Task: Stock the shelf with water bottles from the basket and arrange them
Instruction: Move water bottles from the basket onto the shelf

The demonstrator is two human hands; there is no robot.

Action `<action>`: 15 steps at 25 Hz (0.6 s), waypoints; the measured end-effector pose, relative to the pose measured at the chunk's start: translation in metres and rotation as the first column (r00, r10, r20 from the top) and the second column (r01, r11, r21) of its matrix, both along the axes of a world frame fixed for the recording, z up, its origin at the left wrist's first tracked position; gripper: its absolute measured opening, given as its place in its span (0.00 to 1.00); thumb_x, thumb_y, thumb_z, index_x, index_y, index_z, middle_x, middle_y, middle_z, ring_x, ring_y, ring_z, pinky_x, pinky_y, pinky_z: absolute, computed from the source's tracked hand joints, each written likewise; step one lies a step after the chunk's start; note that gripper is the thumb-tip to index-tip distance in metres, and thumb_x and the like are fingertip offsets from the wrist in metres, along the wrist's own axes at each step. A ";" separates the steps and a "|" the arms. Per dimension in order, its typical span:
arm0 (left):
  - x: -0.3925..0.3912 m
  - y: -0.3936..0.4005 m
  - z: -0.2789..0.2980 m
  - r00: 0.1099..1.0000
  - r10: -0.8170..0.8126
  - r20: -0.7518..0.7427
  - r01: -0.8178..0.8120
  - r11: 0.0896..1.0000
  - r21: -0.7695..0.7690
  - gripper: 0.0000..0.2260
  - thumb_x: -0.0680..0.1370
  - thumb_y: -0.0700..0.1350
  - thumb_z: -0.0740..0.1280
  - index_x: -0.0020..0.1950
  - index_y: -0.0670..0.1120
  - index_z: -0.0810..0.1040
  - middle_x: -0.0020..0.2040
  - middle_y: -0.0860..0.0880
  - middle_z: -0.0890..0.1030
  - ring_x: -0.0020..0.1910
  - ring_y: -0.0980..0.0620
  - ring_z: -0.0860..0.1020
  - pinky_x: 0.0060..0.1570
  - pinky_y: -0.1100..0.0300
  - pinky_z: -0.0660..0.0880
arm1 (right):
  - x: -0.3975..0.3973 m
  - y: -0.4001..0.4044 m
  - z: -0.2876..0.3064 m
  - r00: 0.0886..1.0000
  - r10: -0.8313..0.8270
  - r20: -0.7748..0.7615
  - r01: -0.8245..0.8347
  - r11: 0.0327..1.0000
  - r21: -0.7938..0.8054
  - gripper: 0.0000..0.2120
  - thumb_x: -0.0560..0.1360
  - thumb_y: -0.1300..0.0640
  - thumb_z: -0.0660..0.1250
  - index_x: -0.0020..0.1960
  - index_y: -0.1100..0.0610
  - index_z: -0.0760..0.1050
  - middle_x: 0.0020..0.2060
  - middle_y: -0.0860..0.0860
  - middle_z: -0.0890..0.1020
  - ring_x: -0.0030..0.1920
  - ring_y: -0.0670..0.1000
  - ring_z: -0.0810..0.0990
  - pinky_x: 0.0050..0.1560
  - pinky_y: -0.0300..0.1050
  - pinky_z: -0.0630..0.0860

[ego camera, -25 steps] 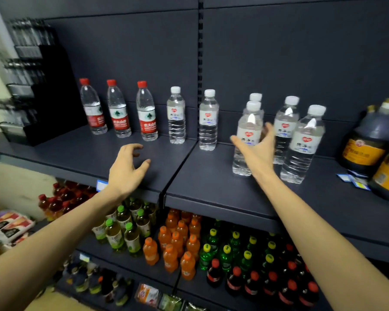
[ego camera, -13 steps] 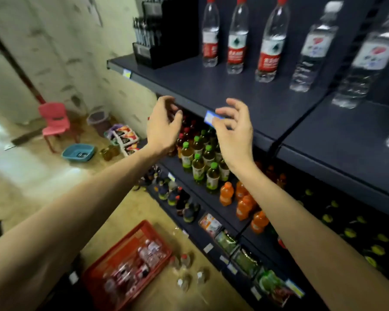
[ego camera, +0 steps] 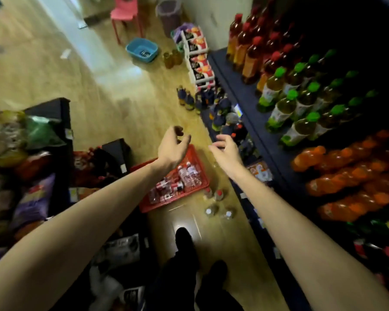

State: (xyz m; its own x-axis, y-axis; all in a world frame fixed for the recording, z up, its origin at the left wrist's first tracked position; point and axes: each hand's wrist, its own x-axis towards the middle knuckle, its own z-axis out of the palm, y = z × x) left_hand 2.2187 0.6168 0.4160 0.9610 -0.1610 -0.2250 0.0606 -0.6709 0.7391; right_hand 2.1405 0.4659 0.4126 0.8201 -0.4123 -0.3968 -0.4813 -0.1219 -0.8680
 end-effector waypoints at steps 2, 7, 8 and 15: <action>0.012 0.024 -0.037 0.997 0.027 -0.070 -0.023 0.998 0.062 0.19 0.82 0.54 0.66 0.68 0.44 0.74 0.62 0.47 0.80 0.54 0.49 0.79 0.61 0.51 0.76 | 0.011 0.012 -0.043 0.994 0.052 -0.094 -0.049 0.998 0.036 0.22 0.78 0.57 0.71 0.70 0.60 0.71 0.52 0.51 0.80 0.53 0.50 0.78 0.51 0.40 0.70; 0.050 0.080 -0.151 0.969 0.102 -0.226 -0.065 0.984 0.165 0.19 0.82 0.53 0.67 0.66 0.43 0.75 0.61 0.45 0.81 0.60 0.45 0.79 0.60 0.54 0.73 | 0.049 0.038 -0.170 0.947 0.100 -0.306 -0.078 0.994 0.082 0.22 0.78 0.56 0.71 0.69 0.59 0.71 0.60 0.55 0.81 0.53 0.51 0.78 0.56 0.46 0.75; 0.057 0.090 -0.177 0.958 0.112 -0.263 -0.068 0.982 0.174 0.18 0.81 0.53 0.67 0.66 0.43 0.75 0.61 0.45 0.81 0.60 0.45 0.80 0.61 0.53 0.74 | 0.057 0.041 -0.195 0.933 0.111 -0.343 -0.089 0.993 0.078 0.22 0.78 0.56 0.70 0.69 0.59 0.71 0.60 0.54 0.81 0.53 0.51 0.78 0.56 0.45 0.75; 0.095 0.173 -0.339 0.886 0.245 -0.394 -0.157 0.957 0.242 0.18 0.82 0.52 0.67 0.67 0.44 0.74 0.54 0.51 0.78 0.54 0.50 0.78 0.54 0.58 0.72 | 0.117 0.071 -0.353 0.873 0.153 -0.463 -0.148 0.988 0.046 0.23 0.79 0.54 0.70 0.71 0.59 0.71 0.62 0.55 0.81 0.62 0.56 0.80 0.64 0.52 0.76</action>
